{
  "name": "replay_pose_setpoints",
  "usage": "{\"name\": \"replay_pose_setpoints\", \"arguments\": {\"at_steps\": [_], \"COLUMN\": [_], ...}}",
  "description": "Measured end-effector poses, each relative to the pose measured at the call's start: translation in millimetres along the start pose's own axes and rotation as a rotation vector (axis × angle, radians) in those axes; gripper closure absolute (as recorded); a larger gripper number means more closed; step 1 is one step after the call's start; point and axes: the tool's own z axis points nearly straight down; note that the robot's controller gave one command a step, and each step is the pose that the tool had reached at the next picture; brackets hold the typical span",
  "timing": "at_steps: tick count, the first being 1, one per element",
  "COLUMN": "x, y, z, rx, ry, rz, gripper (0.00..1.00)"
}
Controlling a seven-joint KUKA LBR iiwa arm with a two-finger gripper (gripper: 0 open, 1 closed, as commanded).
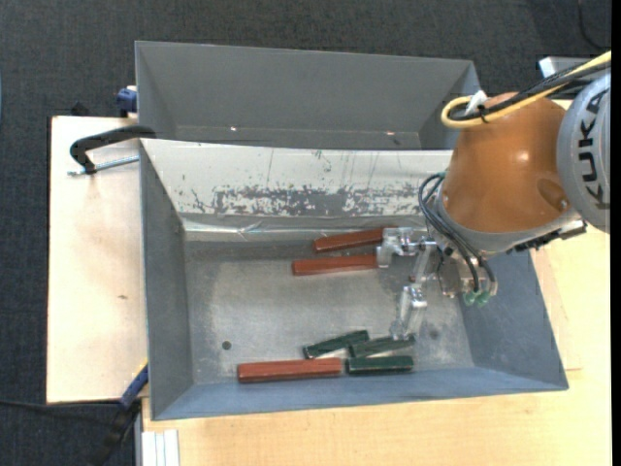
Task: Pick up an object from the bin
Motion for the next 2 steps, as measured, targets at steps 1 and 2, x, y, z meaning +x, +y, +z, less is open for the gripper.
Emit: {"name": "replay_pose_setpoints", "arguments": {"at_steps": [1,2], "x": [0.0,0.1], "y": [0,6], "z": [0,52], "rx": [0.0,0.001], "ry": [0.0,-0.006], "rz": [-0.001,-0.028], "gripper": [0.0,0.0]}}
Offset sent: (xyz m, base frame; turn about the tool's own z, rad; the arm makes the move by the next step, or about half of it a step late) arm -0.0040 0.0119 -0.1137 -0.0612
